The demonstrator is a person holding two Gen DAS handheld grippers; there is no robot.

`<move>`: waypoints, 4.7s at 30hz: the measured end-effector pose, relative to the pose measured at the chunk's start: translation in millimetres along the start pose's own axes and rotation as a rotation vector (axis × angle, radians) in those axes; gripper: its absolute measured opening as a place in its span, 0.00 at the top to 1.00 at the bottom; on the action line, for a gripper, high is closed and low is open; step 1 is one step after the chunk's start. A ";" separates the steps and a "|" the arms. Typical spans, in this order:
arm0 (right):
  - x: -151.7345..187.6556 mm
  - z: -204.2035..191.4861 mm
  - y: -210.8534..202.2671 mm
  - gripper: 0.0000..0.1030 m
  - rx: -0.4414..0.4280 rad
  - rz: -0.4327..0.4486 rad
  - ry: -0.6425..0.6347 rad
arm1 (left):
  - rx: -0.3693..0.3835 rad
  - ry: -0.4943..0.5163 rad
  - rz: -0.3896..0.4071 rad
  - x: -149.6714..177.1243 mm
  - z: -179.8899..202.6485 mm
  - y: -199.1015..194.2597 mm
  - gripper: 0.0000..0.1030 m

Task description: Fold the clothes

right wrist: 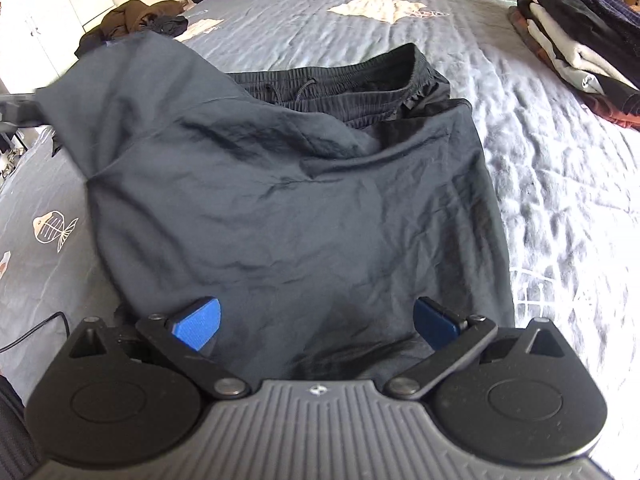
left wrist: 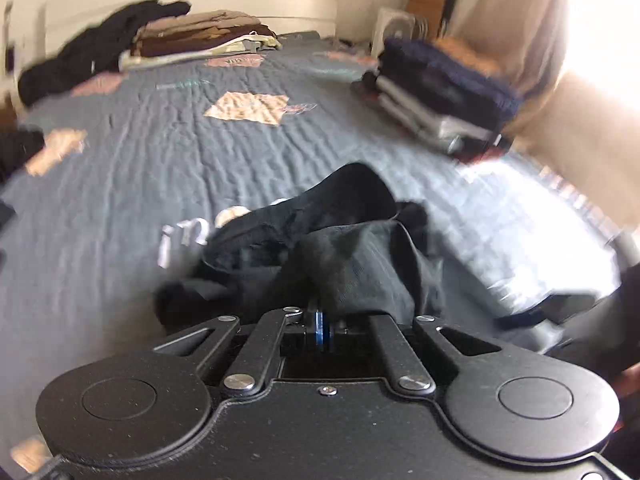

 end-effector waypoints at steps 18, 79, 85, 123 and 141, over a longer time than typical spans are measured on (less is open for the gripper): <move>-5.2 -0.1 -6.4 0.00 -0.017 0.007 0.002 | -0.236 0.369 0.087 112.7 44.1 30.3 0.40; 6.9 5.2 31.4 0.00 0.049 -0.087 -0.058 | 0.014 0.112 0.168 60.4 -16.8 -11.6 0.99; 7.6 3.4 31.5 0.00 0.041 -0.087 -0.064 | 0.064 0.131 0.024 58.9 -24.3 -41.1 0.99; -19.0 -0.6 -11.4 0.00 -0.051 0.020 -0.010 | 0.037 0.217 -0.088 20.3 -47.1 -41.0 0.34; -31.3 27.2 -37.2 0.00 -0.086 0.083 0.042 | 0.193 0.214 -0.306 -29.9 -26.7 157.7 0.67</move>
Point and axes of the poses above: each gripper's, at about its wrist camera, not at the fingertips, and y roughly the way its jaws point, z to its right, x to its underside, the point moved 3 cm from there along y, roughly the way its jaws point, and after that the axes turned 7 degrees about y, right-handed, at the moved point
